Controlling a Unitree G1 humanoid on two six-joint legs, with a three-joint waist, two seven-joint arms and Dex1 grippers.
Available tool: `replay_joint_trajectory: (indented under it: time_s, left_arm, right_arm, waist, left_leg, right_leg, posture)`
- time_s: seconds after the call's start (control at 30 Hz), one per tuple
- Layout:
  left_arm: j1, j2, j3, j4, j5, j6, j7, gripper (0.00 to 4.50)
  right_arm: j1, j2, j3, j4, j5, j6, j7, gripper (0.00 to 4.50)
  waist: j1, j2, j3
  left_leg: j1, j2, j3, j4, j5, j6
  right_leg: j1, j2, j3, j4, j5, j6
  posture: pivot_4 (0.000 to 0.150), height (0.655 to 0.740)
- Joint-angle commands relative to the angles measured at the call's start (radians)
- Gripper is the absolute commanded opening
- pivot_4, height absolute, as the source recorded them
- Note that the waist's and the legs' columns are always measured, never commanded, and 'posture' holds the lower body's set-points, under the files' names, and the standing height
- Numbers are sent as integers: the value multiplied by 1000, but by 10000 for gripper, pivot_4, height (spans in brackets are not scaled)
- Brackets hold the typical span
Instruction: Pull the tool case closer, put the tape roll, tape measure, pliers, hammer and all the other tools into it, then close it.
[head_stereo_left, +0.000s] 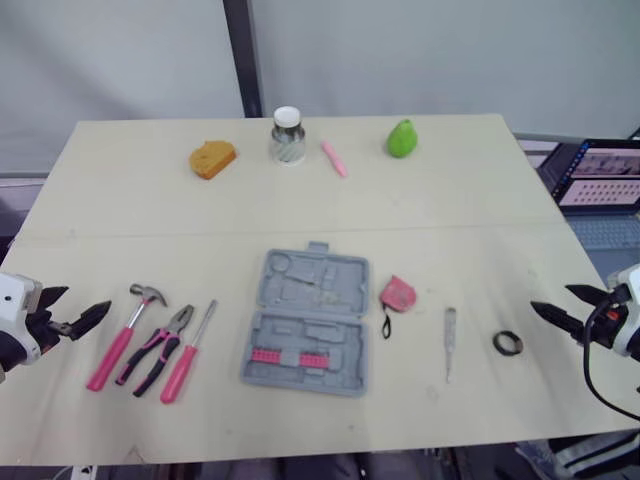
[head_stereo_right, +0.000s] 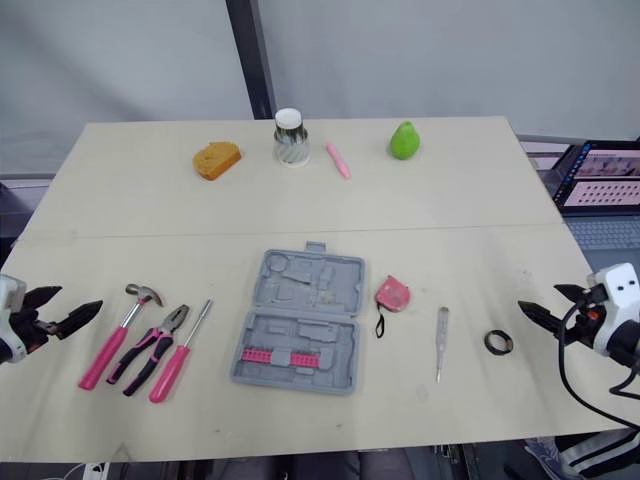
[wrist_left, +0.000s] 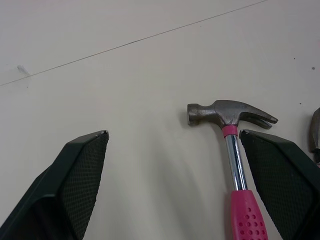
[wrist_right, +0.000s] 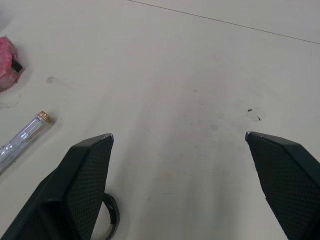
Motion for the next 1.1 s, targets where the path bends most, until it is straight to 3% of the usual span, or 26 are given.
replay_joint_trajectory:
  time_s: [0.03,0.93,1.1]
  left_arm:
    - [3,19,20,-4,-3,-7,-8,45000]
    - [24,14,30,-32,-3,-5,20,45000]
    - [16,13,0,-73,0,12,11,45000]
  right_arm:
    - [-2,-8,-18,-17,12,-14,9,44782]
    - [-7,2,-8,-33,16,-14,13,44782]
    - [14,11,-16,-138,53,46,4,44782]
  waist:
    - [0,0,0]
    - [0,0,0]
    - [0,0,0]
  left_leg:
    - [0,0,0,0,0,0]
    - [0,0,0,0,0,0]
    - [0,0,0,0,0,0]
  right_leg:
    - [0,0,0,0,0,0]
    - [0,0,0,0,0,0]
    - [0,0,0,0,0,0]
  posture:
    - [1500,7400]
    - [1500,7400]
    - [1500,7400]
